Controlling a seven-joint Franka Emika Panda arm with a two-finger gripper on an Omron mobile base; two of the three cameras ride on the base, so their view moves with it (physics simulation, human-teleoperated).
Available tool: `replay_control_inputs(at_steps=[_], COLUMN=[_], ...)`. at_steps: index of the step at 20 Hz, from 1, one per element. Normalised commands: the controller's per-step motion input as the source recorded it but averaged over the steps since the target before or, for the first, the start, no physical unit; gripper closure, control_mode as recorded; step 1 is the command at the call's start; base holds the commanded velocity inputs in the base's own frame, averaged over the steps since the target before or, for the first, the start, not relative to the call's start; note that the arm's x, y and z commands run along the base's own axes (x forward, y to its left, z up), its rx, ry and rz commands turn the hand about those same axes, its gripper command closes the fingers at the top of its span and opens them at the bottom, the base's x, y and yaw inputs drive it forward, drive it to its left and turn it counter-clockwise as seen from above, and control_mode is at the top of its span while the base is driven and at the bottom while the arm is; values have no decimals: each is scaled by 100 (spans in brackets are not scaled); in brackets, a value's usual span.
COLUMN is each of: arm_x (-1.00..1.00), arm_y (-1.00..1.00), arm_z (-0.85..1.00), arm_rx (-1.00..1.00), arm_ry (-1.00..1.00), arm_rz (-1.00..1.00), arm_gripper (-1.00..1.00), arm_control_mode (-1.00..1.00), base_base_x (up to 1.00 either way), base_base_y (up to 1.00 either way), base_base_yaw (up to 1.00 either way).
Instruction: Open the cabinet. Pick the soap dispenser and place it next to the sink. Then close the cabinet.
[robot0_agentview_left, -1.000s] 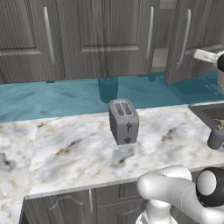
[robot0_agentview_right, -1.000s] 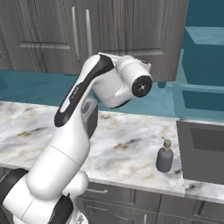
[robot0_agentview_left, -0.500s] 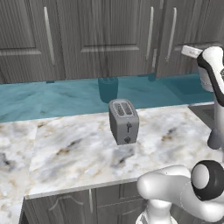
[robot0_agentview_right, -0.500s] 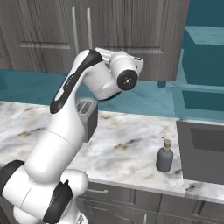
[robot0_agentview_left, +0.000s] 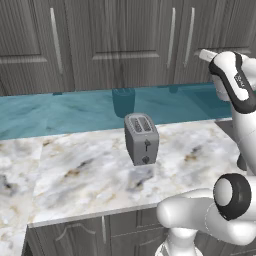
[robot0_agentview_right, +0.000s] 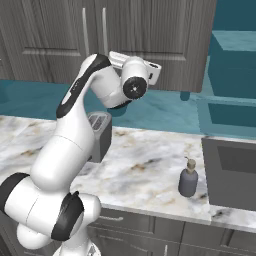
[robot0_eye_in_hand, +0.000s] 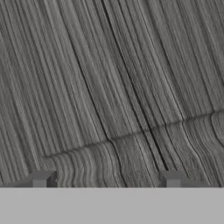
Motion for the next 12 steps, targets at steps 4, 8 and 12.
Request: replay_control_inputs(at_steps=[4,8,12], arm_x=[17,19,0], arm_y=[1,0,0], arm_z=[0,0,0], arm_rx=[0,-4,0], arm_ry=[2,5,0], arm_rz=[-6,-1,0], arm_gripper=[-100,-100,-100], arm_control_mode=[-100,-100,-100], base_base_x=[0,0,0], base_base_y=[0,0,0], base_base_yaw=[0,0,0])
